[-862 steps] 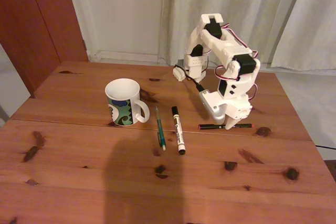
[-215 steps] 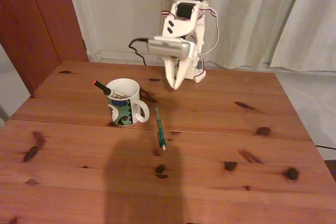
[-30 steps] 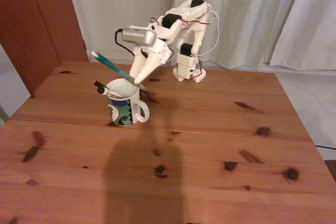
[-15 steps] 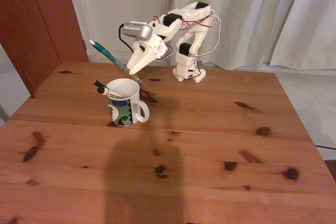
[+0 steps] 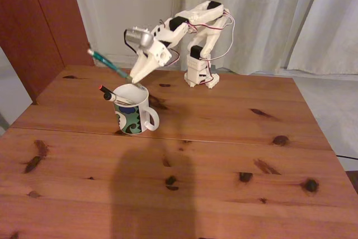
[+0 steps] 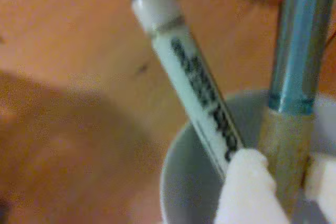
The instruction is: Clean up the desk and place the pens and markers into the cup
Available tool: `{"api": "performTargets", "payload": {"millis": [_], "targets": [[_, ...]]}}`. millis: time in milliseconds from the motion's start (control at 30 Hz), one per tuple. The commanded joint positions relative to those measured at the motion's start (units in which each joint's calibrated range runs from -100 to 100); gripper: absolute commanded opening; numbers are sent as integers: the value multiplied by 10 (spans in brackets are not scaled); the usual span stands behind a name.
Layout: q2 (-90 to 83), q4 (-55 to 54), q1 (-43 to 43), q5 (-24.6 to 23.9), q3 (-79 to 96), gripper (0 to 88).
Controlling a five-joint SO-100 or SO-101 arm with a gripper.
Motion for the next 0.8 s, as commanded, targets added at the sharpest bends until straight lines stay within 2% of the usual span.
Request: {"api": "performTargets", "payload": {"millis": [0,567,767], "targets": [[38,-15,5,3,-67,7],[105,-14,5,5,-97,13],[106,-7,5,36,-96,144]]}}
